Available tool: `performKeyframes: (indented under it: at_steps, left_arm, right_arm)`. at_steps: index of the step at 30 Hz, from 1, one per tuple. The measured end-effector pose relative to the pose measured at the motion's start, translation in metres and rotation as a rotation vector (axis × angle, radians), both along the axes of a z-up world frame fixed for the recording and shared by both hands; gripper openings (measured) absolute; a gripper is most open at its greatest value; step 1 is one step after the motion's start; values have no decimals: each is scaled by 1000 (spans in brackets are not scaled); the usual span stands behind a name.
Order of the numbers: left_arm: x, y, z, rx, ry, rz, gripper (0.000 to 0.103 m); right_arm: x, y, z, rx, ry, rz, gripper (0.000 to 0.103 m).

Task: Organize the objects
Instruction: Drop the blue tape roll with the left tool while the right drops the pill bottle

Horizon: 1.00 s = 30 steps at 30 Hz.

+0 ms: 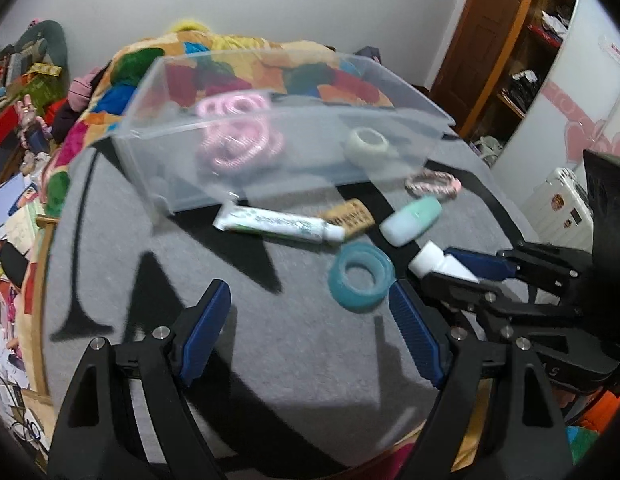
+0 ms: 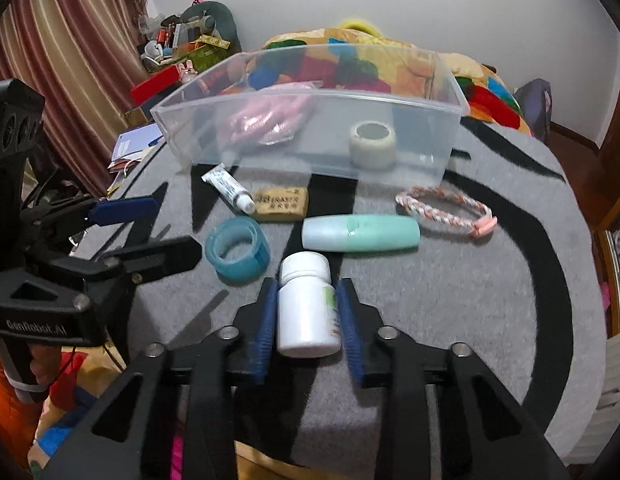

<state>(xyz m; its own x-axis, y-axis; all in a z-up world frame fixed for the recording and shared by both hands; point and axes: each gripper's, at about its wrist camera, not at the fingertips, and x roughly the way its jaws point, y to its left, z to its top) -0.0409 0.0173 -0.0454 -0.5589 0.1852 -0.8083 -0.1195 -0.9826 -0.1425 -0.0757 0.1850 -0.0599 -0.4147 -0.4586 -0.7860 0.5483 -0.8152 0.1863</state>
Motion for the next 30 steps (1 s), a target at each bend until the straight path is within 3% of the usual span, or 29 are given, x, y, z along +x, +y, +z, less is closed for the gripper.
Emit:
performKeyframes:
  at_steps: [4, 10, 12, 20, 30]
  left_arm:
    - [-4, 15, -5, 0, -1, -33, 74]
    - [-15, 29, -17, -33, -4, -38, 55]
    - [-14, 29, -15, -27, 7, -42, 39]
    - [-7, 20, -1, 11, 33, -42, 39]
    - [-13, 7, 44, 29, 146, -20, 39]
  right_arm:
    - [4, 11, 4, 6, 37, -32, 27]
    - [3, 26, 12, -9, 52, -74, 27]
    - [1, 30, 16, -17, 53, -89, 27]
    - [-9, 37, 24, -42, 69, -126, 27]
    - [-29, 30, 56, -63, 167, -128, 27]
